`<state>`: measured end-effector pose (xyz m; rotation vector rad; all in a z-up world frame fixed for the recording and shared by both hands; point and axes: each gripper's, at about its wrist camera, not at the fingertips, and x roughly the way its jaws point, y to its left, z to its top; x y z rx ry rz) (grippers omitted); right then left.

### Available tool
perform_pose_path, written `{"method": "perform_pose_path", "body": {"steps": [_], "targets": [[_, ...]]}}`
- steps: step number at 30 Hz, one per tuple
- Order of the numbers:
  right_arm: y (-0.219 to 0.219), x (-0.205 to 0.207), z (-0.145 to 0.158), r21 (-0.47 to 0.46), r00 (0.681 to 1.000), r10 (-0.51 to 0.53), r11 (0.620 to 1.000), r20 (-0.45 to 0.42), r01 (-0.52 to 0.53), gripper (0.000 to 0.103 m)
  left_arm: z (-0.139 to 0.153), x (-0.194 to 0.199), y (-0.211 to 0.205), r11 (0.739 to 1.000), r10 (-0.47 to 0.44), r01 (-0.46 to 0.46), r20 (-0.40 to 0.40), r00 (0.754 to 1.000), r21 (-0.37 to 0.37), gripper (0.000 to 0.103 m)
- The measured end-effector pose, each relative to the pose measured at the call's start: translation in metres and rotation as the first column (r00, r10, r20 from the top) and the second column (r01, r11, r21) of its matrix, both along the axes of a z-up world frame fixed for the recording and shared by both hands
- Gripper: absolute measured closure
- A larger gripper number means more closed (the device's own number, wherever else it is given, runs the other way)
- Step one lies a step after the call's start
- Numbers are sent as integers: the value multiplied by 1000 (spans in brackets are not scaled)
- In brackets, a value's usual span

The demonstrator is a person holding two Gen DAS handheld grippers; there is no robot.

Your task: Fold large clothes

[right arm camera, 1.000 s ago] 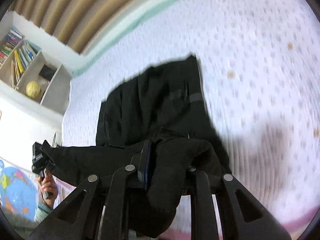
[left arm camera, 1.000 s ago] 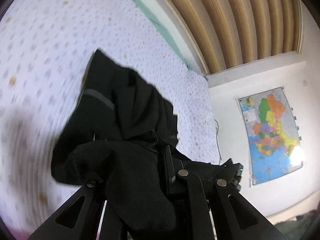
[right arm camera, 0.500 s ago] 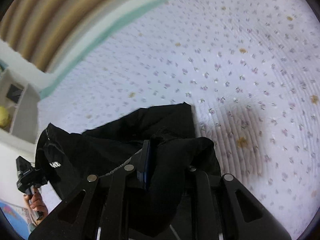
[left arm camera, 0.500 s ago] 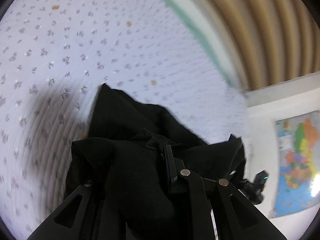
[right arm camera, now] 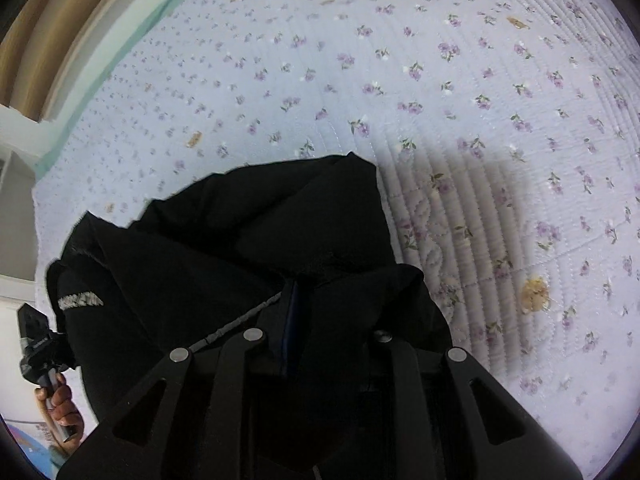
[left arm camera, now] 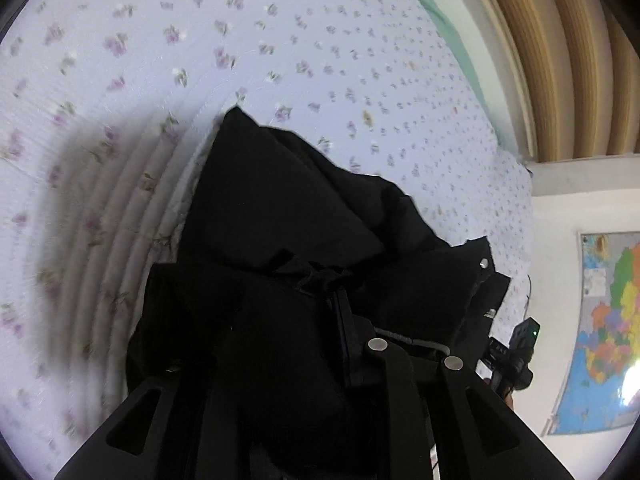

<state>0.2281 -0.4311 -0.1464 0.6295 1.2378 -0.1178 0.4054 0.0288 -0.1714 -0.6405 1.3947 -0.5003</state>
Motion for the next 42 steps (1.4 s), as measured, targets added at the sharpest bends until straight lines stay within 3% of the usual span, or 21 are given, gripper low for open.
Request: {"method": "perform_pose_path", "body": {"steps": [5, 9, 10, 11, 12, 13, 16, 19, 22, 25, 28, 32, 34, 35, 36, 39, 42], "targets": [[-15, -20, 31, 109, 998, -29, 994, 55, 23, 72, 51, -23, 23, 997, -15, 16, 17, 1000, -74, 50], [-24, -41, 52, 250, 995, 1, 968, 97, -26, 59, 99, -46, 46, 992, -25, 38, 108, 994, -117, 43], [-23, -46, 60, 274, 993, 35, 959, 115, -66, 56, 110, -50, 46, 994, -25, 40, 137, 990, -105, 40], [-22, -51, 69, 256, 989, 61, 962, 136, -95, 48, 121, -54, 47, 997, -30, 43, 182, 983, -68, 32], [-19, -56, 79, 207, 984, 91, 971, 156, -123, 34, 130, -56, 46, 999, -38, 39, 226, 973, -4, 23], [-13, -56, 86, 156, 981, 111, 978, 160, -136, 28, 133, -55, 43, 997, -49, 33, 257, 965, 65, 23], [-3, -64, 102, 29, 968, 169, 984, 183, -177, 24, 122, -44, 30, 984, -88, 44, 252, 964, 174, 23], [3, -59, 103, -102, 959, 214, 975, 184, -198, 24, 91, -22, 18, 979, -98, 57, 207, 973, 194, 23], [-1, -43, 85, -186, 962, 230, 962, 150, -201, 24, 64, -1, 14, 973, -71, 29, 172, 983, 231, 23], [-14, -19, 56, -190, 965, 232, 960, 124, -207, 24, 52, 13, 18, 973, -71, 31, 168, 983, 230, 23], [-30, 2, 32, -167, 965, 237, 962, 112, -217, 24, 42, 26, 21, 982, -97, 71, 145, 985, 178, 23], [-41, 24, -1, -38, 961, 247, 969, 120, -244, 24, 18, 40, 24, 991, -99, 90, 84, 992, 102, 23], [-40, 26, -8, 4, 963, 239, 970, 128, -241, 35, 11, 43, 20, 993, -85, 78, 79, 993, 86, 25], [-38, 25, -6, -22, 963, 237, 971, 132, -236, 56, 13, 41, 21, 994, -71, 62, 105, 992, 87, 40], [-37, 21, 0, -81, 963, 234, 971, 137, -225, 66, 15, 40, 19, 993, -64, 52, 122, 990, 103, 56], [-34, 2, 26, -143, 962, 198, 975, 187, -173, 76, 36, 26, 27, 995, -35, 16, 187, 982, 103, 77], [-27, -9, 57, -206, 952, 197, 967, 234, -149, 78, 61, 17, 28, 996, -18, -5, 245, 969, 94, 87]]}}
